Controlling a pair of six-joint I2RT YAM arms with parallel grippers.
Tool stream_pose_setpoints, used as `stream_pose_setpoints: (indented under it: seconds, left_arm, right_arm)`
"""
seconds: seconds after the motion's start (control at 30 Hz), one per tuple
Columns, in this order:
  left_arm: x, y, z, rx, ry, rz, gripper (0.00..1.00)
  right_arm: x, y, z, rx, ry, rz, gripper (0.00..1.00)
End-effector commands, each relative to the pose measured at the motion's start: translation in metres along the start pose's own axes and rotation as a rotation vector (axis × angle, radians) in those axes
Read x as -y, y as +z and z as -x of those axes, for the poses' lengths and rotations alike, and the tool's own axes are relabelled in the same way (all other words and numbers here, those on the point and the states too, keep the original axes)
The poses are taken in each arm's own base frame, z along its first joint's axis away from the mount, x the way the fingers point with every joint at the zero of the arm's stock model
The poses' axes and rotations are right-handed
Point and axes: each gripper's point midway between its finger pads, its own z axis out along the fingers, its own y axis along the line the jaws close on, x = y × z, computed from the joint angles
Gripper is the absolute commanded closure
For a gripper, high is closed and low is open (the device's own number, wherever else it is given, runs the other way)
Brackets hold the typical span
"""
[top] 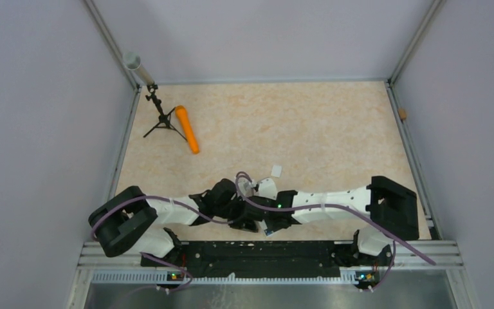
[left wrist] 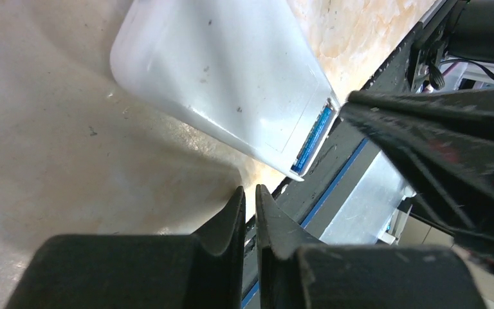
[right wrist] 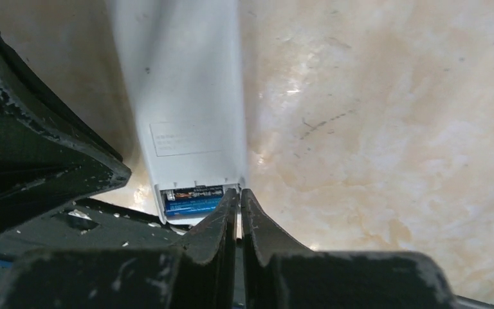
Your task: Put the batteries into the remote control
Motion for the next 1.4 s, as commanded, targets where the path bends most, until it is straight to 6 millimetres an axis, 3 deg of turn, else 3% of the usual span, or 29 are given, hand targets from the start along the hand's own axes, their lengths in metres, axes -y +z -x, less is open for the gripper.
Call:
stream_pose_setpoints:
  seconds: [0.0, 0.17, 0.33, 0.47, 0.63, 0.8, 1.1, 1.37]
  left_arm:
    - [-0.003, -0.001, 0.007, 0.032, 0.038, 0.034, 0.88]
    - [-0.003, -0.003, 0.009, 0.042, 0.033, 0.047, 0.88]
    - [-0.002, -0.006, 0.013, 0.057, 0.034, 0.062, 0.88]
    - [0.001, -0.012, 0.018, 0.076, 0.049, 0.085, 0.86]
    - [0.003, -0.024, 0.025, 0.108, 0.077, 0.124, 0.82]
    - [0.005, -0.035, 0.032, 0.145, 0.091, 0.143, 0.78]
    - [0.013, -0.061, 0.051, 0.241, 0.152, 0.160, 0.41]
    - [0.019, -0.076, 0.058, 0.290, 0.182, 0.128, 0.22]
  right_arm:
    - [0.020, -0.030, 0.033, 0.132, 0.027, -0.002, 0.94]
    - [0.047, -0.043, 0.054, 0.195, 0.070, 0.020, 0.83]
    - [0.071, -0.051, 0.074, 0.253, 0.066, 0.028, 0.65]
    - [0.086, -0.052, 0.094, 0.292, 0.037, 0.038, 0.58]
    - [0.085, -0.052, 0.123, 0.336, -0.054, 0.110, 0.43]
    - [0.087, -0.032, 0.140, 0.325, -0.086, 0.186, 0.33]
    - [0.090, 0.012, 0.173, 0.304, -0.209, 0.240, 0.21]
    - [0.087, 0.040, 0.204, 0.279, -0.260, 0.353, 0.19]
